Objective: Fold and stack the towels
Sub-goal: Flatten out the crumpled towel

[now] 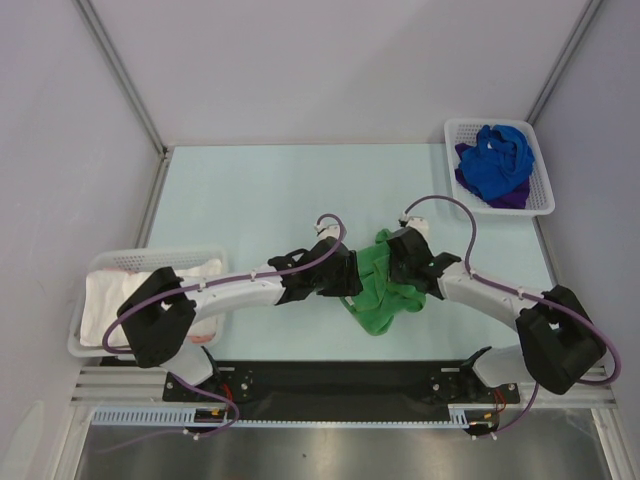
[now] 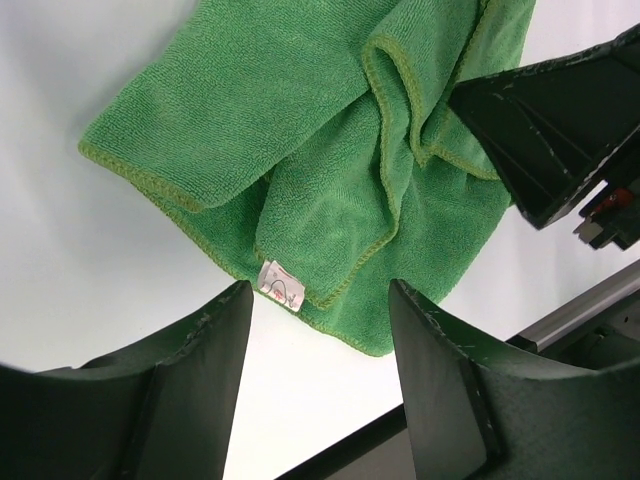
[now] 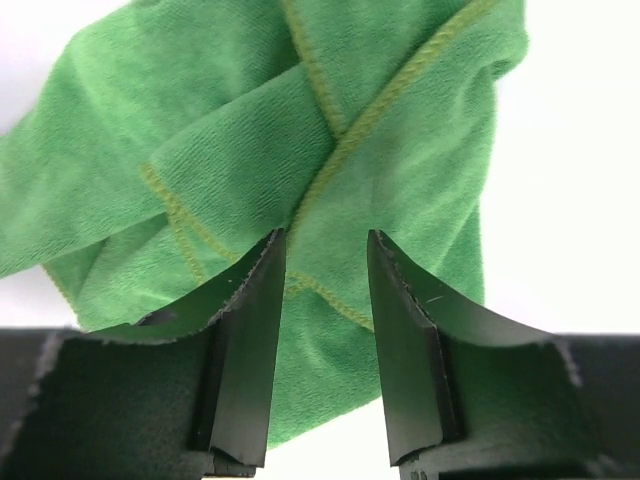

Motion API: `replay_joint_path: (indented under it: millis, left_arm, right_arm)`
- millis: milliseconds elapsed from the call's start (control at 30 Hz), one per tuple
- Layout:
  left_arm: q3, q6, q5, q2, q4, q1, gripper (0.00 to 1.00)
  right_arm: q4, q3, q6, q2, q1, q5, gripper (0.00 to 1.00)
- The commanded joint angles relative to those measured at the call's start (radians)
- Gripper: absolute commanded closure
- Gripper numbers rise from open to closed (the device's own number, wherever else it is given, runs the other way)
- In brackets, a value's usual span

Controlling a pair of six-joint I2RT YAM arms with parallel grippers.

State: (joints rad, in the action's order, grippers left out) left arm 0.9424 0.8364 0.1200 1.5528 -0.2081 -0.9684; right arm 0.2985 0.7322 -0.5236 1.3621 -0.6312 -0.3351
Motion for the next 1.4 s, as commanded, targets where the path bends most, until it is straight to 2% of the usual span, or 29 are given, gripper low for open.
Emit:
replay_joint_path:
  millis: [0, 67, 167, 367, 400, 500, 667, 833, 1100, 1200, 1267, 1367]
  left_arm:
    - [-0.001, -0.022, -0.019, -0.03, 0.024, 0.008, 0.37]
    - [-0.001, -0.023, -0.02, -0.033, 0.021, 0.008, 0.37]
    - [-0.001, -0.017, -0.022, -0.043, 0.013, 0.008, 0.39]
    - [-0.031, 0.007, -0.066, -0.099, 0.009, -0.019, 0.36]
    - [-0.036, 0.012, -0.066, -0.108, 0.01, -0.032, 0.36]
    - [-0.06, 0.027, -0.057, -0.109, 0.013, -0.084, 0.35]
    - [-0.138, 0.069, -0.075, -0.125, 0.068, -0.141, 0.35]
    - [-0.145, 0.076, -0.072, -0.114, 0.088, -0.196, 0.39]
    - [-0.058, 0.139, -0.031, 0.027, 0.076, -0.289, 0.45]
    - [-0.028, 0.214, 0.032, 0.036, 0.033, -0.305, 0.43]
    - [-0.008, 0.242, 0.076, 0.036, 0.0, -0.306, 0.37]
    - [0.074, 0.273, 0.093, 0.072, -0.097, -0.297, 0.33]
  right_arm:
    - [-0.039, 0.009, -0.021, -0.017, -0.027, -0.016, 0.56]
    - [-0.05, 0.01, -0.033, -0.002, -0.048, -0.016, 0.54]
    - [-0.045, 0.019, -0.046, 0.047, -0.053, -0.016, 0.58]
    - [-0.006, -0.014, -0.07, 0.008, -0.035, -0.047, 0.85]
    - [0.001, -0.022, -0.073, -0.027, -0.03, -0.045, 0.91]
    - [0.039, -0.056, -0.085, -0.119, -0.01, -0.064, 1.0]
    - [0.131, -0.097, -0.092, -0.268, 0.047, -0.09, 1.0]
    - [0.195, -0.116, -0.066, -0.42, 0.18, -0.081, 1.0]
    - [0.235, -0.099, -0.053, -0.486, 0.274, -0.044, 1.0]
    - [0.232, -0.091, -0.056, -0.497, 0.277, -0.036, 1.0]
    - [0.234, -0.08, -0.058, -0.495, 0.278, -0.027, 1.0]
    - [0.232, -0.076, -0.059, -0.494, 0.277, -0.013, 1.0]
